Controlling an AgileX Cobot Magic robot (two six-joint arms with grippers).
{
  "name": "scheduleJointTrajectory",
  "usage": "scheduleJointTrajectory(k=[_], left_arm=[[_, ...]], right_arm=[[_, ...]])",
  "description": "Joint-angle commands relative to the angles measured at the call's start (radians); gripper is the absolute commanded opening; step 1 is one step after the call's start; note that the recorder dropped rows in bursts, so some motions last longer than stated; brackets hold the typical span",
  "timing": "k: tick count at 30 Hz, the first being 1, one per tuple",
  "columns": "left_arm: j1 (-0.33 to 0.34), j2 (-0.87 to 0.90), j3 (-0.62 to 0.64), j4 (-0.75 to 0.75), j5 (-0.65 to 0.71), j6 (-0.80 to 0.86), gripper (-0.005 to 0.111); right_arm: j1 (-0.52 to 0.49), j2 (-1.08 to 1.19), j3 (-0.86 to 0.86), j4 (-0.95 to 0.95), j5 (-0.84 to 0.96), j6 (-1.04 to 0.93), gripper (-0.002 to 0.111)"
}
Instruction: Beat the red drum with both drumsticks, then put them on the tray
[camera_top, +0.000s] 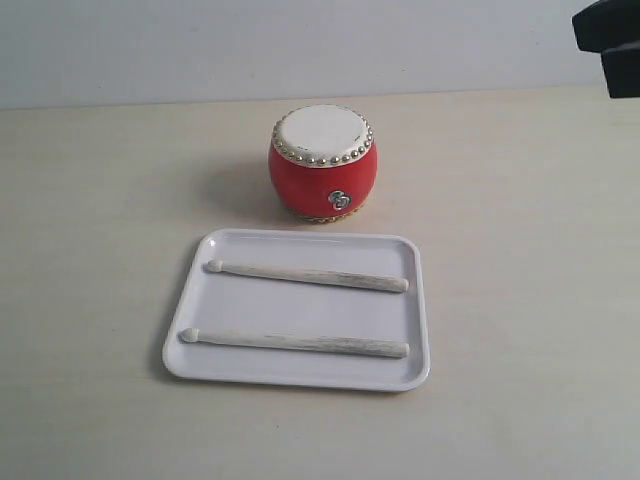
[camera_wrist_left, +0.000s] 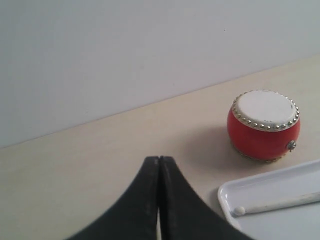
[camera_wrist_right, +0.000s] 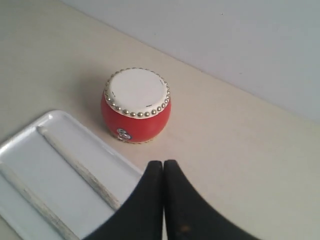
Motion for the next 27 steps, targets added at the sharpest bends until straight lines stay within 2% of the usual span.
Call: scheduleJointTrajectory(k=[1,20,22,27], left_arm=[[-0.004,-0.005,-0.005,0.008,-0.016,0.002,0.000],[-0.004,-0.005,0.000,0.008,-0.015,0.002,0.000],[-0.004,-0.016,0.012,0.046,-0.012,0.004,0.000],[-0.004,-0.122,0.040,0.134,0.059,-0.133,0.000]], right_arm=[[-0.005,-0.002,0.005,0.076,-0.010,0.129,0.000],[-0.005,-0.002,0.005,0.078,0.008,0.131,0.000],[-0.005,-0.002,0.005,0.078,0.010,0.131,0.000],[-0.005,-0.002,0.005,0.078,0.010,0.131,0.000]])
